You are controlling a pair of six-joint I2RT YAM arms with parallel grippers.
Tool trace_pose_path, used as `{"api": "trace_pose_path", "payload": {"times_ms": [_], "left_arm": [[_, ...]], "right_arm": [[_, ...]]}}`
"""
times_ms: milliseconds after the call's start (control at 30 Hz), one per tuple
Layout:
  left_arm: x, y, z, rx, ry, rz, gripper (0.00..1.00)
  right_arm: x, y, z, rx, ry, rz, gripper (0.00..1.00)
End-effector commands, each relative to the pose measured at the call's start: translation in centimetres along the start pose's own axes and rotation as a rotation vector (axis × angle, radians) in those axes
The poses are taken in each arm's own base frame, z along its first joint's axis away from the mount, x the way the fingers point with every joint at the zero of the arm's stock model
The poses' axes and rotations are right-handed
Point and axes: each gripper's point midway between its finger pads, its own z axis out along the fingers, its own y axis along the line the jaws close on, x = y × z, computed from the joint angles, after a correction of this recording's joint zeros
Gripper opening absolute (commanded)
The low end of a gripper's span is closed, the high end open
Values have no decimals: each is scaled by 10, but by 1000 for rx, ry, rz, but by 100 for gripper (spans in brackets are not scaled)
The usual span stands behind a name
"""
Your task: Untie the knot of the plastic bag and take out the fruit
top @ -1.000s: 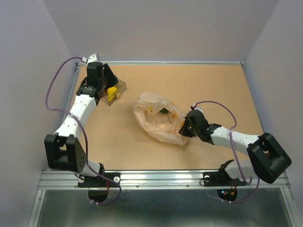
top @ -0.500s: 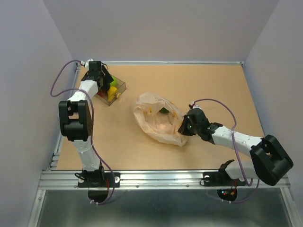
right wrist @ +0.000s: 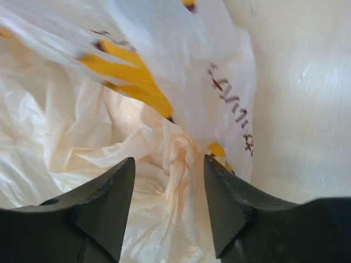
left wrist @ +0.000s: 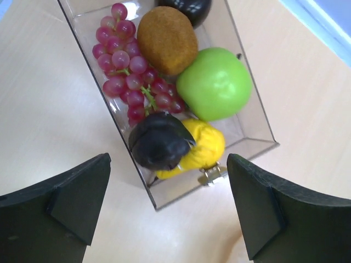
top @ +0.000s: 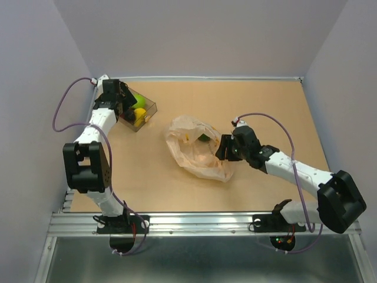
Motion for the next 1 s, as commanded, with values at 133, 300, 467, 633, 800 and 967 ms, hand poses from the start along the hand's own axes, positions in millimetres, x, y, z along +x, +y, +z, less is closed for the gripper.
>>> {"api": "trace_pose_path", "payload": {"times_ms": [133, 300, 467, 633, 800, 967], "left_arm": [[37, -60, -106, 225, -52, 159, 99], [86, -80, -163, 355, -19, 222, 98], [117, -81, -199, 438, 4, 224, 98], [130, -76, -211, 462, 16, 217, 98], [138, -86, -227, 521, 10, 251, 98], [151, -109, -251, 630, -3, 303, 98]], "right_arm": [[-101, 49, -35, -64, -182, -264, 92], [-117, 75, -24, -147, -137, -482, 100], [-132, 128, -37, -361, -151, -662, 100], [-122, 143, -9, -393, -70, -745, 100], [-134, 146, 27, -334, -56, -753, 94], [-156, 146, 41, -251, -81, -705, 38]]}}
